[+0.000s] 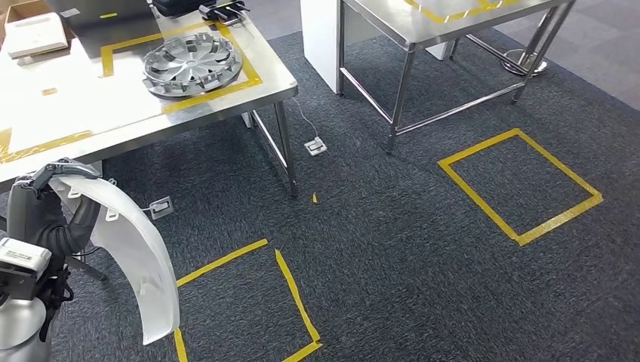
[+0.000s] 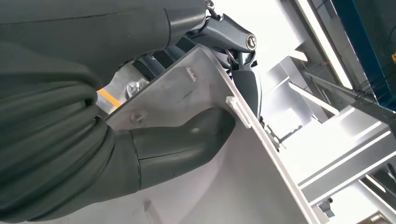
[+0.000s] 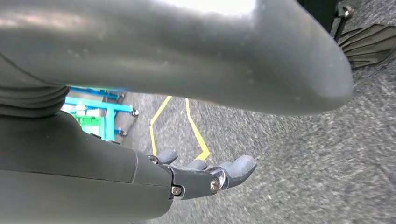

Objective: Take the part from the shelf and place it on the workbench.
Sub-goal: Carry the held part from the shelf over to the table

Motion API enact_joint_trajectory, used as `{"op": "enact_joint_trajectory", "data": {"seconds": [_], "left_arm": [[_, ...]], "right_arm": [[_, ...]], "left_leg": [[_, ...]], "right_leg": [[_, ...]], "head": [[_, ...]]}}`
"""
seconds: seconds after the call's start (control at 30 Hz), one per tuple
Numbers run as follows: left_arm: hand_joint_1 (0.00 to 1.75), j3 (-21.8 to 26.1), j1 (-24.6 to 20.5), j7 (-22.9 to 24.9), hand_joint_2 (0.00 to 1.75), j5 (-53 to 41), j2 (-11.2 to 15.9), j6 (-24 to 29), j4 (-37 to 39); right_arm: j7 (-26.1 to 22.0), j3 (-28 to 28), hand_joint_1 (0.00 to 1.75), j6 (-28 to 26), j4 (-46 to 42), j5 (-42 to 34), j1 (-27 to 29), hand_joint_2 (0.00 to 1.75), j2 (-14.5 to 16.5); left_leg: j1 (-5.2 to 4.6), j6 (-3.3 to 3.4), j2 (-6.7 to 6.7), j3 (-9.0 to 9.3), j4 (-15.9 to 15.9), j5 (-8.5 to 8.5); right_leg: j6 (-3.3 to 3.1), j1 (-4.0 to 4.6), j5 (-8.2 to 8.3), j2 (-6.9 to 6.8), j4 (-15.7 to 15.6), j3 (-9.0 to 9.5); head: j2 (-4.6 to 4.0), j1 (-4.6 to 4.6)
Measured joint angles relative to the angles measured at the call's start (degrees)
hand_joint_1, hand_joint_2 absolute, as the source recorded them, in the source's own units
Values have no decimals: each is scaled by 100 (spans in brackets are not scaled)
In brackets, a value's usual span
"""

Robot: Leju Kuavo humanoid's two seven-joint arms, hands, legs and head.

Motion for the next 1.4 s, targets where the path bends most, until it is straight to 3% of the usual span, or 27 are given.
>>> {"op": "enact_joint_trajectory", "data": {"seconds": [0.07, 0.1, 0.17, 0.2, 0.27, 0.33, 0.4, 0.47, 0.53, 0.6, 0.67, 0.7, 0.73, 0.77, 0.8, 0.87, 0.93, 0.97, 1.0, 1.03, 1.1, 1.13, 1.17, 1.23, 1.3, 1.37, 1.4], "left_arm": [[175, 8, -11, -50, 175, 3, 32, 13, -5], [175, 13, -12, -71, 175, 8, 46, 21, -8], [175, 31, 4, -111, 175, 22, 84, 37, -13], [175, 41, 16, -129, 175, 33, 103, 42, -18], [175, 52, 17, -156, 175, 57, 129, 47, -33], [175, 51, 17, -162, 175, 72, 129, 50, -40], [175, 49, 25, -161, 175, 75, 127, 50, -39], [175, 48, 26, -159, 175, 76, 127, 50, -38], [175, 48, 26, -159, 175, 78, 128, 50, -38], [175, 48, 15, -158, 175, 85, 133, 50, -40], [175, 48, 6, -161, 175, 92, 149, 50, -46], [175, 49, 9, -162, 175, 95, 166, 51, -48], [175, 51, 19, -164, 175, 99, 191, 53, -49], [175, 57, 23, -168, 175, 108, 220, 58, -50], [175, 63, 22, -173, 175, 119, 245, 65, -50], [175, 72, 20, -184, 175, 142, 272, 83, -45], [175, 72, 34, -185, 175, 164, 279, 98, -29], [175, 73, 40, -184, 175, 176, 283, 102, -21], [175, 73, 41, -182, 175, 185, 289, 106, -15], [175, 74, 39, -181, 175, 192, 297, 109, -13], [175, 77, 25, -179, 175, 198, 316, 115, -13], [175, 78, 18, -176, 175, 203, 323, 122, -13], [175, 79, 12, -170, 175, 211, 329, 136, -12], [175, 79, 11, -152, 175, 237, 344, 168, -11], [175, 79, -1, -139, 175, 261, 360, 201, -14], [175, 75, -17, -138, 175, 274, 358, 223, -13], [175, 72, -20, -135, 175, 278, 354, 226, -9]], "right_arm": [[-1, 0, 0, 4, 0, 11, -4, 0, 2], [-1, 0, 0, 6, 0, 14, -5, 0, 2], [1, 0, 0, 6, 0, 21, -11, 0, 2], [2, 0, 0, 6, 0, 22, -16, 0, 2], [2, 0, 0, 7, 0, 24, -20, 0, 4], [0, 0, 0, 7, 0, 27, -10, 0, 8], [1, 0, 0, 6, 0, 32, 1, 0, 9], [2, 0, 0, 5, 0, 34, 3, 0, 9], [2, 0, 0, 5, 0, 35, 4, 0, 9], [-4, 0, 0, 6, 0, 38, -2, 0, 9], [-14, 0, 0, 9, 0, 40, -10, 0, 10], [-13, 0, 0, 11, 0, 41, -12, 0, 10], [-7, 0, 0, 12, 0, 44, -15, 0, 15], [-3, 0, 0, 12, 0, 52, -15, 0, 18], [2, 0, 0, 12, 0, 61, -14, 0, 21], [0, 0, 0, 11, 0, 75, -1, 0, 24], [0, 0, 0, 8, 0, 80, 13, 0, 24], [0, 0, 0, 7, 0, 82, 14, 0, 25], [0, 0, 0, 6, 0, 83, 10, 0, 26], [0, 0, 0, 6, 0, 84, 4, 0, 28], [0, 0, 0, 6, 0, 84, -5, 0, 31], [-1, 0, 0, 5, 0, 84, -7, 0, 32], [-1, 0, 0, 3, 0, 84, -9, 0, 32], [1, -2, 0, -5, 0, 74, -16, 0, 33], [1, -5, 0, -16, 0, 48, -24, 0, 35], [0, -11, 0, -35, 0, 7, -23, 0, 39], [-1, -16, 0, -49, 0, -14, -17, 0, 40]], "left_leg": [[-52, 88, 201, 375, -682, 208], [-76, 134, 244, 438, -809, 222], [-84, 210, 119, 424, -826, 227], [-69, 241, 53, 420, -838, 243], [-27, 306, -64, 422, -870, 275], [-13, 340, -185, 400, -866, 286], [-14, 348, -295, 372, -847, 287], [-14, 348, -339, 361, -836, 287], [-11, 346, -380, 357, -826, 287], [-6, 273, -586, 322, -762, 275], [9, 158, -808, 282, -732, 285], [17, 113, -868, 264, -754, 305], [25, 78, -863, 252, -762, 318], [20, 51, -756, 219, -716, 287], [11, 28, -591, 135, -554, 185], [-3, -5, -244, -173, 115, -185], [2, -22, -161, -485, 796, -451], [2, -19, -152, -513, 878, -434], [-1, -8, -133, -413, 712, -310], [-8, 13, -66, -202, 337, -125], [-48, 95, 197, 234, -455, 133], [-68, 140, 287, 355, -675, 185], [-85, 183, 313, 389, -749, 185], [-78, 250, 189, 384, -764, 216], [-46, 322, 100, 394, -810, 247], [-27, 371, 37, 391, -832, 265], [-26, 384, 2, 378, -828, 267]], "right_leg": [[48, 31, -38, -109, 8, 40], [78, 44, -51, -161, 11, 53], [140, 56, -66, -270, 3, 76], [177, 47, -88, -230, 22, 79], [241, 24, -271, 46, 292, -36], [277, 7, -636, 334, 1025, -397], [291, 7, -874, 399, 1676, -738], [292, 8, -900, 404, 1843, -835], [291, 3, -821, 406, 1778, -816], [282, -25, -418, 624, 930, -439], [243, -31, -81, 777, 146, -83], [206, -24, -63, 712, 134, -73], [163, -26, -45, 647, 117, -60], [117, -31, -28, 585, 95, -46], [78, -38, -12, 516, 74, -35], [32, -26, -6, 377, 57, -34], [16, -9, -16, 222, 59, -37], [14, -3, -22, 144, 60, -34], [17, 1, -30, 69, 60, -26], [26, 4, -41, 1, 61, -12], [67, 28, -72, -116, 63, 22], [95, 42, -85, -162, 62, 37], [125, 55, -93, -208, 57, 51], [188, 61, -103, -290, 39, 77], [254, 43, -227, -116, 193, 24], [302, 17, -546, 235, 795, -268], [315, 16, -712, 341, 1206, -484]], "head": [[0, 2], [0, 5], [0, 8], [0, 9], [0, 15], [0, 27], [0, 35], [0, 36], [0, 38], [0, 41], [0, 42], [0, 42], [0, 40], [0, 30], [0, 20], [0, -3], [0, -4], [0, -5], [0, -5], [0, -5], [0, -3], [0, -1], [0, 1], [0, 3], [0, 13], [0, 40], [0, 51]]}}
